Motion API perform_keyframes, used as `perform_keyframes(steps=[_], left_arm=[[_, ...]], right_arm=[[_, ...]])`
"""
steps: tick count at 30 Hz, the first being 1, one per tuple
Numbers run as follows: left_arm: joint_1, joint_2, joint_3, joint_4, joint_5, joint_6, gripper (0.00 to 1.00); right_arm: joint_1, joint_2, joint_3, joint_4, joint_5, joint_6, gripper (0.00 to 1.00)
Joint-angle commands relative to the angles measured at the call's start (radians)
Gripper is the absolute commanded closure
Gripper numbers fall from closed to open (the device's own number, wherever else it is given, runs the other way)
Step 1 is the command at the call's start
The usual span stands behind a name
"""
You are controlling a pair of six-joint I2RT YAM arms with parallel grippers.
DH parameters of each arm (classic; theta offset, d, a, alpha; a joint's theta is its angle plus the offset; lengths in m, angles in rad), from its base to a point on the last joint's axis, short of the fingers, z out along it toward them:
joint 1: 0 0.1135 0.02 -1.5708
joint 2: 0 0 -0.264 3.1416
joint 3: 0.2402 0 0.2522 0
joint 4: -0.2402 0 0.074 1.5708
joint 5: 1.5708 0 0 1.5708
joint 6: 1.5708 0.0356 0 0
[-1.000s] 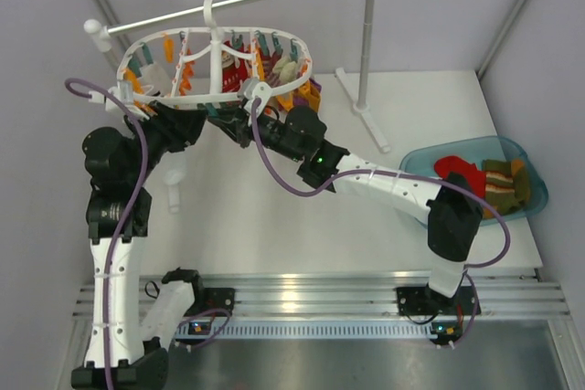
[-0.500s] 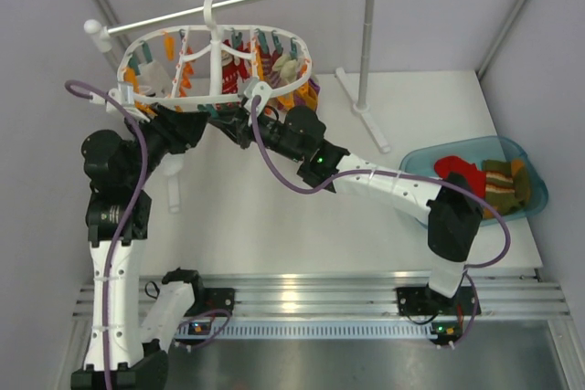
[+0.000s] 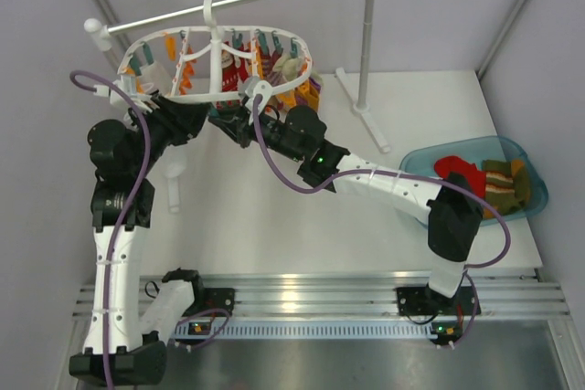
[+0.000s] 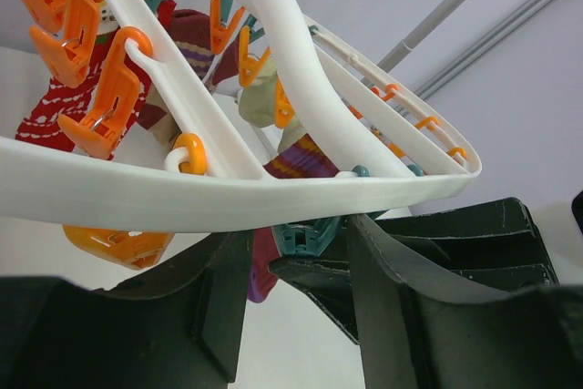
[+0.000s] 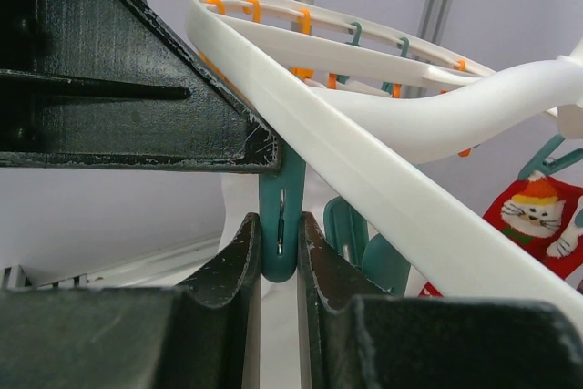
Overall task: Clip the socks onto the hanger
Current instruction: Open the clamp at the hanger.
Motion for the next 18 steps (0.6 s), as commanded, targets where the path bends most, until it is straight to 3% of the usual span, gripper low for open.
perform_keyframes(steps=[1,18], left_arm=[[0.002,0.011,-0.003,0.133,-0.032,-0.023,0.5],[-0.001,0.037,-0.018,0.19,-0.029,-0.022,0.51]], right_arm=[[0.022,-0.03,0.028,0.008,-0.049,-0.002,1.0],[0.045,-0.006,0.05,-0.007,-0.055,-0.012,1.0]])
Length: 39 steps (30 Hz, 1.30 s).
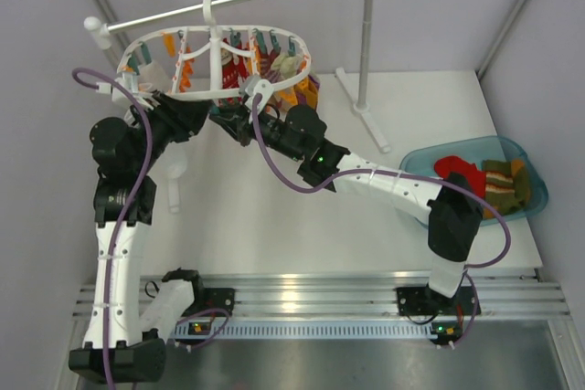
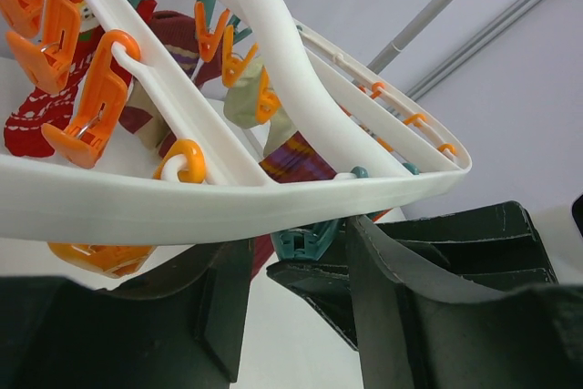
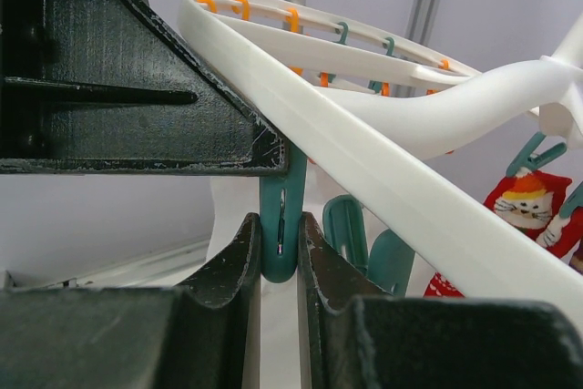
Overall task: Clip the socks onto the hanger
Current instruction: Open the clamp at the hanger.
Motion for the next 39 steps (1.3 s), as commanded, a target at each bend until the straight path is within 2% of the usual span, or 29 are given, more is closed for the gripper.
perform_keyframes(steps=[1,12,15,17,18,19,21,27,30,32,33,39], left_arm=[[0.001,0.02,-0.006,0.151,-0.042,-0.006,0.51],[-0.004,0.049,0.005,0.16,-0.031,0.016,0.49],[-0.002,0.05,0.006,0.16,-0.04,0.014,0.52],[-0.004,0.054,0.008,0.16,-0.047,0.011,0.57],[-0.004,0.057,0.008,0.158,-0.048,0.008,0.62],[-0.002,0.058,0.008,0.158,-0.053,0.004,0.71],[-0.004,0.064,0.009,0.148,-0.056,-0.012,0.79],[-0.002,0.07,0.015,0.109,-0.076,-0.019,0.99],[-0.004,0.067,0.017,0.097,-0.08,-0.019,1.0],[-0.004,0.064,0.017,0.097,-0.082,-0.019,1.0],[-0.002,0.064,0.017,0.095,-0.082,-0.019,1.0],[-0.004,0.06,0.014,0.092,-0.083,-0.026,1.0]], right_arm=[[0.045,-0.008,0.043,-0.001,-0.077,-0.001,1.0],[0.045,0.0,0.046,-0.013,-0.079,-0.007,1.0],[0.045,0.002,0.048,-0.015,-0.08,-0.006,1.0],[0.045,0.002,0.046,-0.015,-0.082,-0.006,1.0],[0.046,0.002,0.046,-0.016,-0.082,-0.006,1.0],[0.046,0.0,0.048,-0.016,-0.083,-0.007,1.0],[0.048,-0.001,0.044,-0.024,-0.083,-0.009,1.0],[0.039,-0.047,0.008,-0.073,-0.066,-0.023,0.75],[0.028,-0.112,-0.017,-0.128,-0.073,-0.023,0.57],[0.022,-0.144,-0.032,-0.204,-0.102,-0.027,0.49],[0.019,-0.18,-0.037,-0.24,-0.118,-0.03,0.41],[-0.027,-0.387,-0.135,-0.536,-0.246,-0.078,0.17]])
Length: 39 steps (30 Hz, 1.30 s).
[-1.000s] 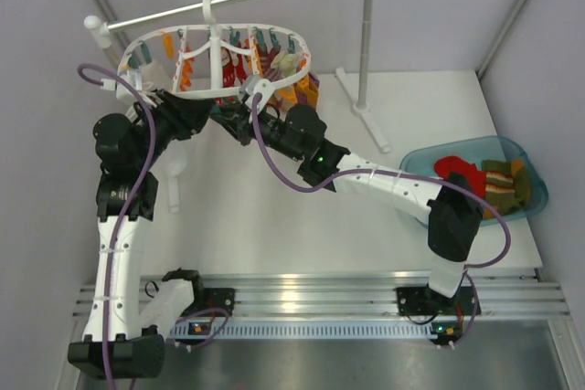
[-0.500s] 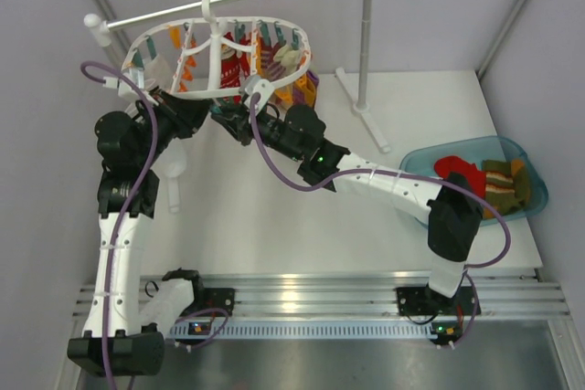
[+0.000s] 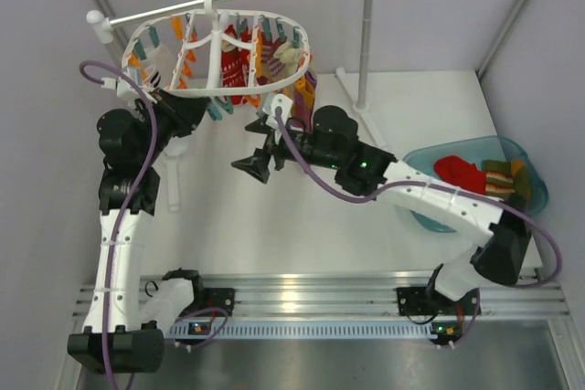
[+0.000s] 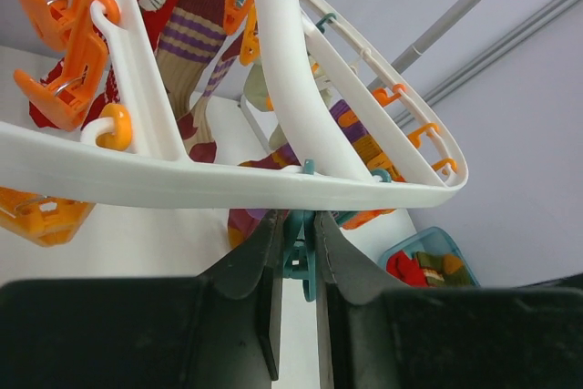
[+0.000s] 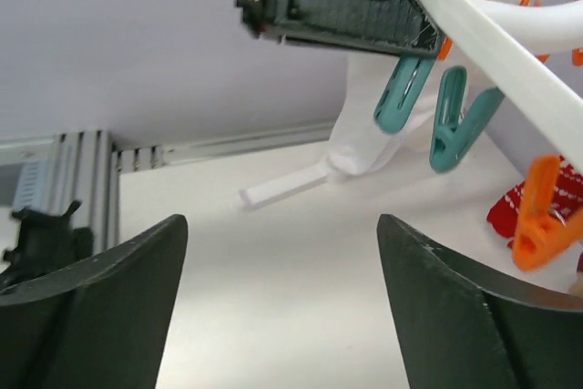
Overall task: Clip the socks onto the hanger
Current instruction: Open the clamp at the hanger, then pick up the sock from the bin.
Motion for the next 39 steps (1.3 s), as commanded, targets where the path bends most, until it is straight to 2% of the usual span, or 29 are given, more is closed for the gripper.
perform_keyframes(steps=[1,5,6,8,9,11,12,14,15,16,18,19,24,27,31,35,39], left_arm=[[0.006,-0.002,0.018,0.052,-0.056,-0.02,1.0],[0.008,-0.006,0.017,0.052,-0.051,-0.017,1.0],[0.008,-0.006,0.017,0.052,-0.048,-0.014,1.0],[0.008,-0.007,0.017,0.05,-0.047,-0.005,1.0],[0.008,-0.009,0.015,0.05,-0.048,-0.005,1.0],[0.006,-0.012,0.012,0.05,-0.047,-0.003,1.0],[0.008,-0.013,0.009,0.05,-0.047,-0.005,1.0],[0.008,-0.016,0.006,0.05,-0.045,-0.003,1.0],[0.006,-0.019,0.003,0.05,-0.047,-0.002,1.0],[0.008,-0.019,0.003,0.05,-0.042,0.0,1.0],[0.006,-0.021,0.0,0.049,-0.042,0.003,1.0],[0.006,-0.021,-0.002,0.049,-0.039,0.003,1.0],[0.006,-0.018,0.001,0.053,-0.028,0.006,1.0],[0.008,-0.018,0.0,0.055,-0.025,0.011,1.0],[0.006,-0.018,-0.006,0.055,-0.025,0.009,1.0],[0.008,-0.021,-0.023,0.067,-0.022,0.0,1.0],[0.006,-0.024,-0.022,0.063,-0.031,0.012,1.0]], right_arm=[[-0.036,-0.176,-0.048,-0.195,-0.105,-0.041,0.14],[-0.175,-0.303,-0.132,-0.421,-0.182,-0.057,0.04],[-0.263,-0.34,-0.141,-0.464,-0.223,-0.061,0.0],[-0.354,-0.389,-0.164,-0.589,-0.249,-0.088,0.0],[-0.455,-0.406,-0.172,-0.631,-0.28,-0.102,0.0],[-0.568,-0.437,-0.204,-0.742,-0.318,-0.162,0.0],[-0.69,-0.46,-0.215,-0.777,-0.365,-0.183,0.0],[-0.821,-0.475,-0.245,-0.886,-0.419,-0.295,0.0],[-0.943,-0.469,-0.25,-0.923,-0.441,-0.335,0.0],[-0.999,-0.459,-0.252,-1.01,-0.45,-0.44,0.0],[-1.161,-0.394,-0.232,-1.105,-0.461,-0.548,0.0],[-1.204,-0.367,-0.223,-1.169,-0.446,-0.614,0.01],[-1.439,-0.187,-0.172,-1.161,-0.267,-0.636,0.12],[-1.498,-0.121,-0.141,-1.101,-0.135,-0.578,0.17],[-1.539,-0.058,-0.129,-1.06,-0.003,-0.585,0.2],[-1.574,0.026,-0.117,-1.001,0.024,-0.578,0.22],[-1.574,0.084,-0.083,-0.913,0.051,-0.494,0.28]])
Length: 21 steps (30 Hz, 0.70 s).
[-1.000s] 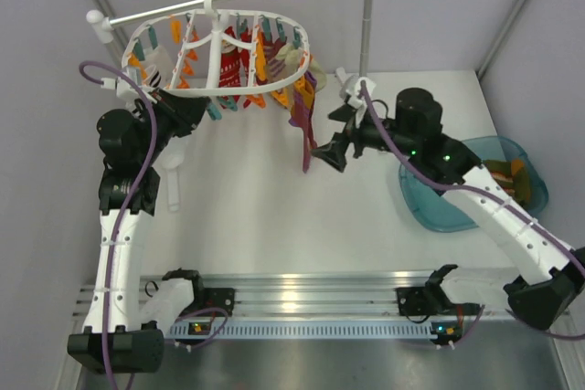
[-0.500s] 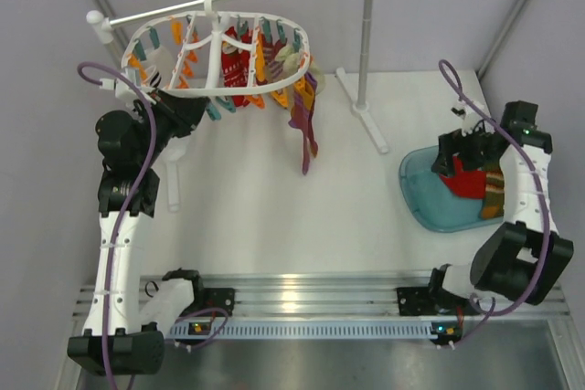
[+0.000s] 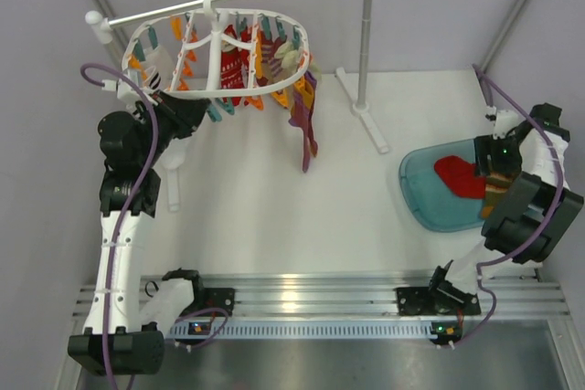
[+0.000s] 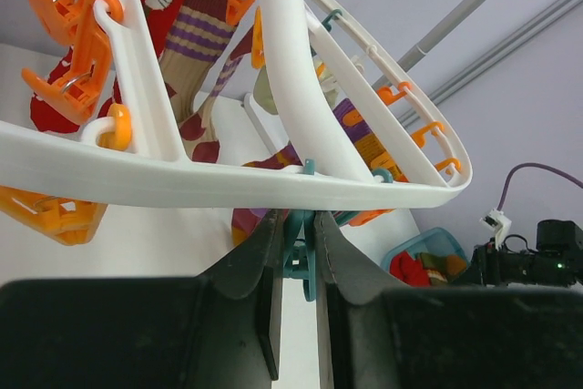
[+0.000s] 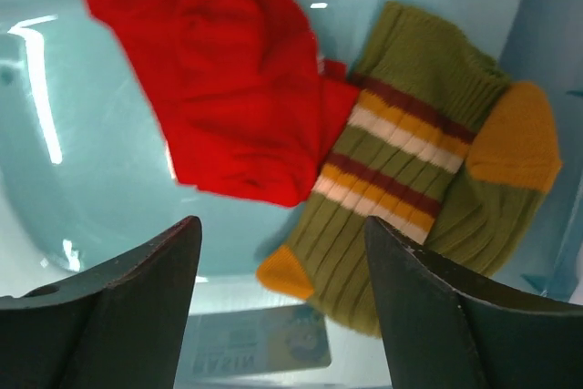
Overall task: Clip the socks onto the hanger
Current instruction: Pick up the sock from the bin.
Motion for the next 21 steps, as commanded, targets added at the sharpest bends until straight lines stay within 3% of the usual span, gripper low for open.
perform_keyframes(steps=[1,9,21], left_arm=[[0.007,-0.013,0.0,0.053,-0.025,0.013,1.0],[0.006,-0.022,-0.002,0.043,-0.031,0.021,1.0],[0.006,-0.02,0.01,0.033,-0.042,0.032,1.0]], right_arm=[[-0.01,0.038,0.065,0.132,0.073,0.079,0.29],[-0.016,0.026,-0.022,0.367,0.222,0.215,0.43],[-0.017,0.162,-0.025,0.402,0.22,0.35,0.51]])
